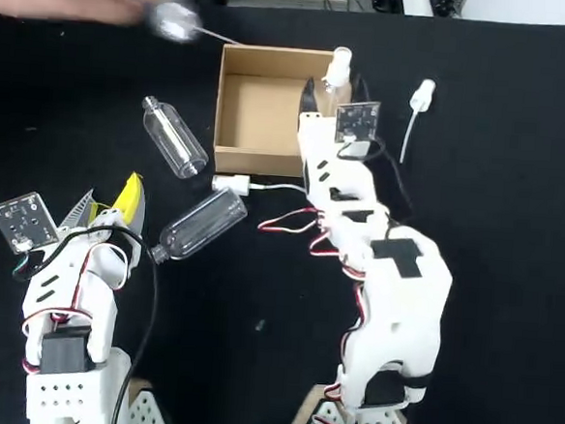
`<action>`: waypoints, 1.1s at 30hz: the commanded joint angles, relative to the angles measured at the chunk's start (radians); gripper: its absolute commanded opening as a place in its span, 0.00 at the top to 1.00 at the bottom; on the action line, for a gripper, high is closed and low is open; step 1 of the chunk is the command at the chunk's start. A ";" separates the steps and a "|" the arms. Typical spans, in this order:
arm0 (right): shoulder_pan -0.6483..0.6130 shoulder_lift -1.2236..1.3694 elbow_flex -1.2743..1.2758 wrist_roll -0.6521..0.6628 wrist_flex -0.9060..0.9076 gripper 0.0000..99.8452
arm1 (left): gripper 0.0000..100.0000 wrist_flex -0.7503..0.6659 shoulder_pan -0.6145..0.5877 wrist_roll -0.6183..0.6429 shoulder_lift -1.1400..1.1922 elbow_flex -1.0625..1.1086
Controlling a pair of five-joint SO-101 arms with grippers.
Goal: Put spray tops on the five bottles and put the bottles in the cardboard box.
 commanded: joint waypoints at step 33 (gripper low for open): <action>-0.009 -0.707 0.349 0.003 0.308 0.77 | 0.78 -0.025 -0.012 0.002 -0.014 -0.012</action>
